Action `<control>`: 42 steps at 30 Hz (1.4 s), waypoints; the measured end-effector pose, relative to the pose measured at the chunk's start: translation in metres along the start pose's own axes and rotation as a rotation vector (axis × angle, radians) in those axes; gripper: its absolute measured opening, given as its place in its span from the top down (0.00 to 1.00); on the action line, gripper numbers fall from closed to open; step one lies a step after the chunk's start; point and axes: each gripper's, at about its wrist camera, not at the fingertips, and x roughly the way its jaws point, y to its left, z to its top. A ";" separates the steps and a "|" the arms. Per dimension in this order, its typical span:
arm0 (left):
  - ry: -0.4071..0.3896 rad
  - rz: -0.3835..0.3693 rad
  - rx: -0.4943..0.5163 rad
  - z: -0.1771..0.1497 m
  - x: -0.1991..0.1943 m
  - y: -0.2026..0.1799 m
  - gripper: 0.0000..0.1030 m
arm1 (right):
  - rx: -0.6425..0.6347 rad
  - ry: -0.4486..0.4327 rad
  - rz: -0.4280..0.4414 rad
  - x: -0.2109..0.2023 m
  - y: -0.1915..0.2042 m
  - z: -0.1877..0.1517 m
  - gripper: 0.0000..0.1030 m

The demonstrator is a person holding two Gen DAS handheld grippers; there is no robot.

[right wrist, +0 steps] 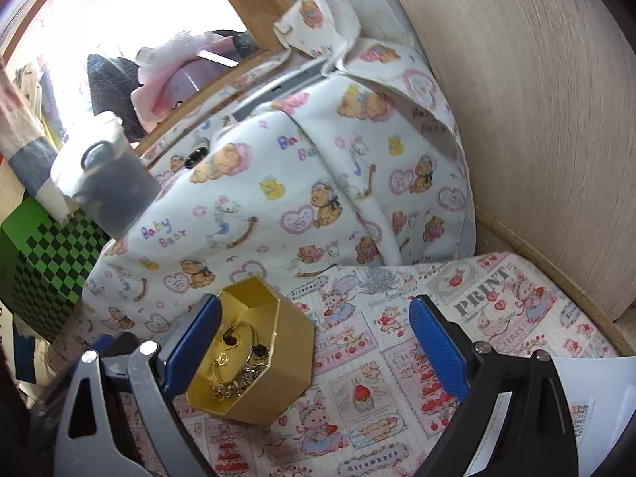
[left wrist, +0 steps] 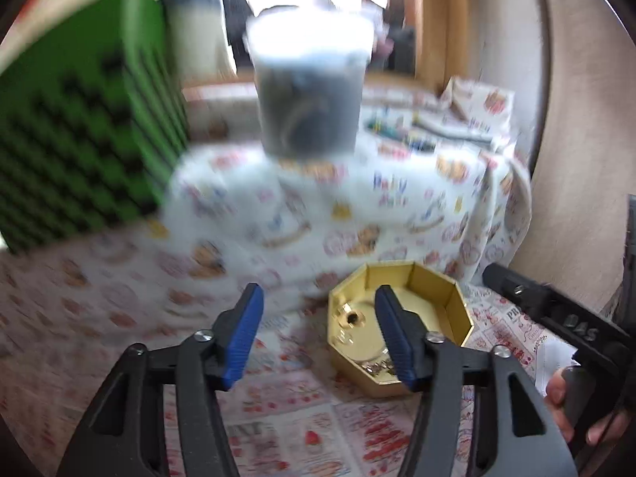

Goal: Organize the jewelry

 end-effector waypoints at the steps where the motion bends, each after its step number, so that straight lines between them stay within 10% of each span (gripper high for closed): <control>1: -0.029 0.010 0.012 0.001 -0.008 0.001 0.41 | -0.025 -0.007 -0.020 -0.002 0.005 -0.001 0.08; 14: -0.243 0.121 -0.092 -0.021 -0.082 0.055 0.02 | -0.293 -0.126 -0.032 -0.026 0.063 -0.024 0.05; 42: -0.209 0.180 -0.166 -0.078 -0.061 0.111 0.01 | -0.533 -0.215 -0.007 -0.025 0.105 -0.066 0.00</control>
